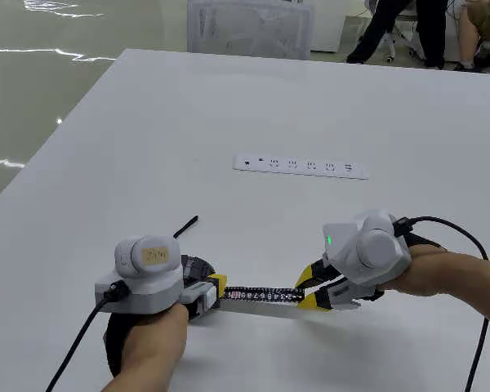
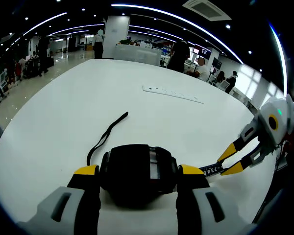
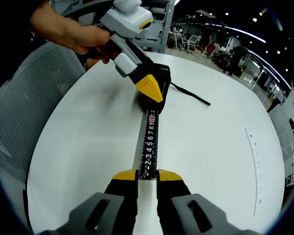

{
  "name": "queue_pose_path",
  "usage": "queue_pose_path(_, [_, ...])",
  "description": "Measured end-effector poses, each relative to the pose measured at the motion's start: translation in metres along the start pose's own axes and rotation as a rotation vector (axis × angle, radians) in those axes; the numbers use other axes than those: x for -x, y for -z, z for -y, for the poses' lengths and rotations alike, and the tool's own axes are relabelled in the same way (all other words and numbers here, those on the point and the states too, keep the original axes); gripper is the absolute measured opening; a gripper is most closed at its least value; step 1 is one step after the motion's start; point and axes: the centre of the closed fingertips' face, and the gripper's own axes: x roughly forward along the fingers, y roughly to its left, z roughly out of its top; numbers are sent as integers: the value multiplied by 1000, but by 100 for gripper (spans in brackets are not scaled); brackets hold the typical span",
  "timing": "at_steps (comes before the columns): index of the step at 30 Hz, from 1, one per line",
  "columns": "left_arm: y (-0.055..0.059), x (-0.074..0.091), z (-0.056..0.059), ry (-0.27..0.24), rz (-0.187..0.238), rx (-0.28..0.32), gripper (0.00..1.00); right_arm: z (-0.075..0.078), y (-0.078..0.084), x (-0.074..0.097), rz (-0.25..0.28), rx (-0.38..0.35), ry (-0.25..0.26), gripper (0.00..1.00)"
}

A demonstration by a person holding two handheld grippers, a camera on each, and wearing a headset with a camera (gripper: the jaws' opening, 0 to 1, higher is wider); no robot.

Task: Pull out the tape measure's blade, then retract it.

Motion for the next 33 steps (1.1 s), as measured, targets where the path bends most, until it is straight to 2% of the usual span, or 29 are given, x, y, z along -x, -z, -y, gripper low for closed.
queue_pose_path(13, [2,2,-2,-1,0,2,58,3,0,-3,1,0,5,13])
queue_pose_path(19, [1,-3,-5,-1,-1,1,58,3,-1,-4,0,4,3,13])
queue_pose_path(33, [1,0,-2,0,1,1,58,2,-7,-6,0,13,5,13])
